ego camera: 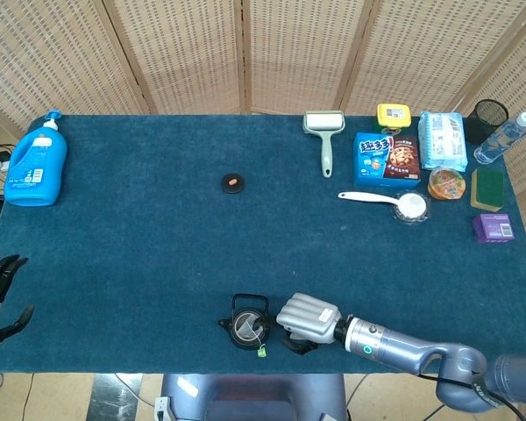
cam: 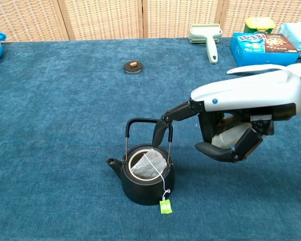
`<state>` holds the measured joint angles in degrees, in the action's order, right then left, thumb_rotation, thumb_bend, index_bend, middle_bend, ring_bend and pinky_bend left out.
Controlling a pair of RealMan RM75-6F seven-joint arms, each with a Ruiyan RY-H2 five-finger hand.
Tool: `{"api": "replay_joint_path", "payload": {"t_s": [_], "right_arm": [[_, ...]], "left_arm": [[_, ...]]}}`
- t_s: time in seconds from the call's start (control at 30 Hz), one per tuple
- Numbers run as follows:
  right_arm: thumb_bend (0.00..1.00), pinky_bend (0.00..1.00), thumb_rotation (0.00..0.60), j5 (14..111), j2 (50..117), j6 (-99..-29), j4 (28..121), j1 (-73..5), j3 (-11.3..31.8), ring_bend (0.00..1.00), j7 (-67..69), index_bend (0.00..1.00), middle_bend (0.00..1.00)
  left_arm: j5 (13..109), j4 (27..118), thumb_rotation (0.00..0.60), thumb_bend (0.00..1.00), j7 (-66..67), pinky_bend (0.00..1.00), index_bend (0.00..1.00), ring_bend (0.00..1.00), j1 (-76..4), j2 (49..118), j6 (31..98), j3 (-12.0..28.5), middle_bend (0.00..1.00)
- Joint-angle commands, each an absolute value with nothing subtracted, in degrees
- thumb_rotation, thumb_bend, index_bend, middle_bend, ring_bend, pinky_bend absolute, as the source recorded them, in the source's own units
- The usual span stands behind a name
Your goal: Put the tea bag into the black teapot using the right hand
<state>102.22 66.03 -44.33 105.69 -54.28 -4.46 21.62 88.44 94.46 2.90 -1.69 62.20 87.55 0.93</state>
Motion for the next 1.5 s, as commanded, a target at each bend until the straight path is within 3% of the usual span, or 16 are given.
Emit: {"api": "replay_joint_path", "payload": {"t_s": [0.03,0.6,1.5], "right_arm": [[0.71,1.00,0.600,101.02,65.37,-41.75,106.55,-55.58,-4.15,1.00,18.93,0.19,1.00],[0.72,1.00,0.600,91.82,68.35,-36.01,108.23,-56.12,-1.51,1.00,3.26,0.17,1.00],[0.72,1.00,0.600,79.61,73.23,-37.36,109.71,-54.19,-1.15,1.00,-18.39,0.14,1.00]], "left_arm": [[88.51,94.72,0.600,0.37,3.17,0.11,0.13,0.05,-1.82,62.14,87.45,0.92,0.13],[88.51,94.98,0.600,0.37,3.59,0.11,0.13,0.05,-2.17,62.39,86.56,0.35,0.13],[87.88,93.49,0.600,0.37,2.02,0.11,0.13,0.05,-2.01,62.79,86.36,0.07,0.13]]}}
